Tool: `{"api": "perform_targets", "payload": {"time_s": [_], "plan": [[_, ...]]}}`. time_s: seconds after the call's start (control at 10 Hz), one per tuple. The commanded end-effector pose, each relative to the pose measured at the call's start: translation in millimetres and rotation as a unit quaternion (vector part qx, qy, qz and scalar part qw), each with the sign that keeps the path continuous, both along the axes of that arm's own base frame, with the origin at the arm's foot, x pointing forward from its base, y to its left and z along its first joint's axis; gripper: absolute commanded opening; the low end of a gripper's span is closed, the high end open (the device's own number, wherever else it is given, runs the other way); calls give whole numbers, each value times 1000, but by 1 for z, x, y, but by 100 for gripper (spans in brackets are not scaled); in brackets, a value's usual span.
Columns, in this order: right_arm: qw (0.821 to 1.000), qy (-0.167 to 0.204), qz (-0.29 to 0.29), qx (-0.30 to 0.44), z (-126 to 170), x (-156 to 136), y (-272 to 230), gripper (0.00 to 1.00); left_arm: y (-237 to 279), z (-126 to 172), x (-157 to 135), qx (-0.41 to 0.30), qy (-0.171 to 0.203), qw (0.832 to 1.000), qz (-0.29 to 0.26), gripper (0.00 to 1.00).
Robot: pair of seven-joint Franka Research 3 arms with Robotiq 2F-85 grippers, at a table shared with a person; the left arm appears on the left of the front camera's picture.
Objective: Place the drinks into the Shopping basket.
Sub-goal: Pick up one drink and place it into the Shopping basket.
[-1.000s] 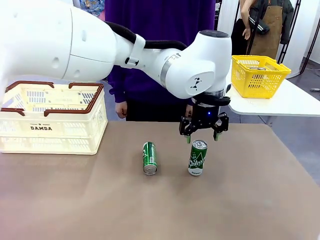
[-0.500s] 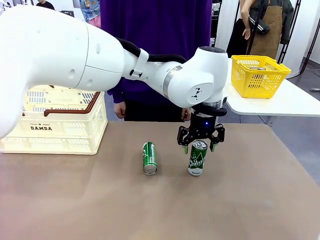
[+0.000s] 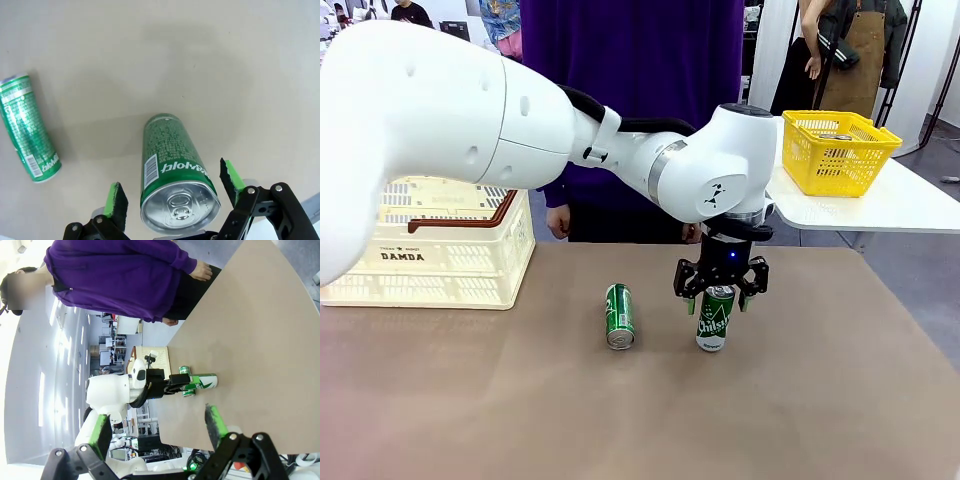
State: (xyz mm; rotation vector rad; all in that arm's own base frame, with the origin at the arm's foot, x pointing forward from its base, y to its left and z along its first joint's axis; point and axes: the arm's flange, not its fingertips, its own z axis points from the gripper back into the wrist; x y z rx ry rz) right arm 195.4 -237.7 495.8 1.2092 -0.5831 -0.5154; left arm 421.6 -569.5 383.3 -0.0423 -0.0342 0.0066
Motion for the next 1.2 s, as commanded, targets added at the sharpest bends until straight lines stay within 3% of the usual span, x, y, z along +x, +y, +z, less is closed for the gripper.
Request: {"api": "perform_targets", "payload": {"time_s": [0.0, 0.1, 0.2, 0.3, 0.9, 1.1], "plan": [[1000, -17, 1, 1, 1, 1, -2, 100, -1, 2, 3, 4, -13, 1000, -2, 100], [1000, -17, 1, 1, 1, 1, -2, 100, -2, 1, 2, 6, -26, 1000, -1, 100], [1000, -17, 1, 1, 1, 1, -2, 100, -3, 0, 2, 10, -24, 1000, -5, 42], [1000, -17, 1, 1, 1, 1, -2, 100, -3, -1, 2, 12, -22, 1000, -6, 0], [1000, -17, 1, 1, 1, 1, -2, 100, 0, 1, 2, 10, -23, 1000, -5, 0], [1000, -17, 1, 1, 1, 1, -2, 100, 9, 21, 4, 8, -39, 999, -3, 0]]}}
